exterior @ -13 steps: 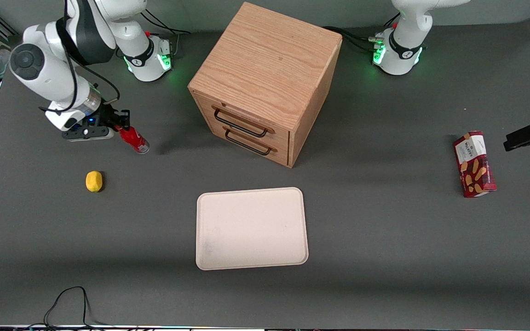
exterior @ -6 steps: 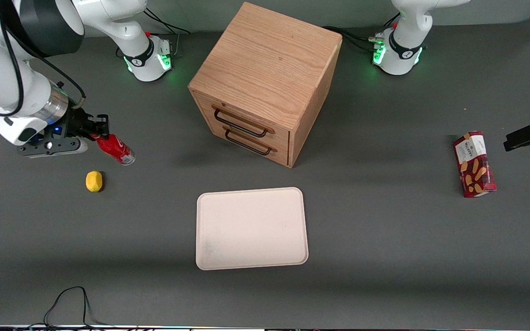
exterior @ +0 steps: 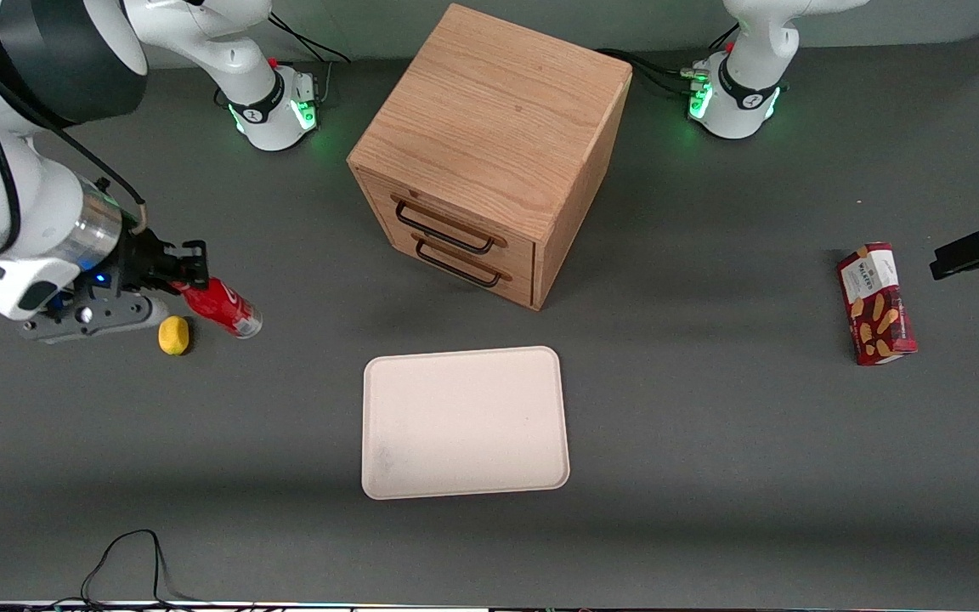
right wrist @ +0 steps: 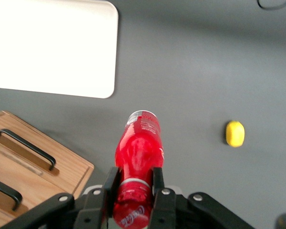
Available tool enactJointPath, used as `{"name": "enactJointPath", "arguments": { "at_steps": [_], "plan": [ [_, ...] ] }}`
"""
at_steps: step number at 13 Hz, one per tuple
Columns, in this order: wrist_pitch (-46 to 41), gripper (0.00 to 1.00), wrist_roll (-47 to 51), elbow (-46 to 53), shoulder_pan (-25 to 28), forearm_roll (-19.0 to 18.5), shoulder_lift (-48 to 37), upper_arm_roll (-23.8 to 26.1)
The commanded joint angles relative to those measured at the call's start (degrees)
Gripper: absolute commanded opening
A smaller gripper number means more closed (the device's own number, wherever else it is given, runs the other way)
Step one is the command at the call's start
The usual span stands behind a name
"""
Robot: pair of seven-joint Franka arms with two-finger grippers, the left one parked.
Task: Place coke bottle on tray
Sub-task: 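Carry the held bottle over the white tray's corner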
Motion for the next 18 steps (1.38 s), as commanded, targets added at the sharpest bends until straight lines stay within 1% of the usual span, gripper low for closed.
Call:
{"name": "enactJointPath", "arguments": {
  "at_steps": [1,4,7,12,13,16,18],
  "plan": [
    [-3.2,0.01,2.3,13.4,-0.1,0.2,9.1,2.9],
    [1.7,0.01,2.8,15.3,-0.1,0.2,12.6,5.1],
    [8.0,0.02,6.6,15.2,0.0,-0.2,16.3,7.4],
    [20.6,0.04,6.8,15.1,0.7,-0.5,22.6,7.6],
    [23.0,0.04,6.8,15.0,0.9,-1.0,24.0,7.6],
    [30.1,0.04,6.6,14.9,1.1,-4.1,29.0,7.6],
    [32.5,0.04,6.0,14.8,1.4,-8.1,31.6,7.6]
  ]
}}
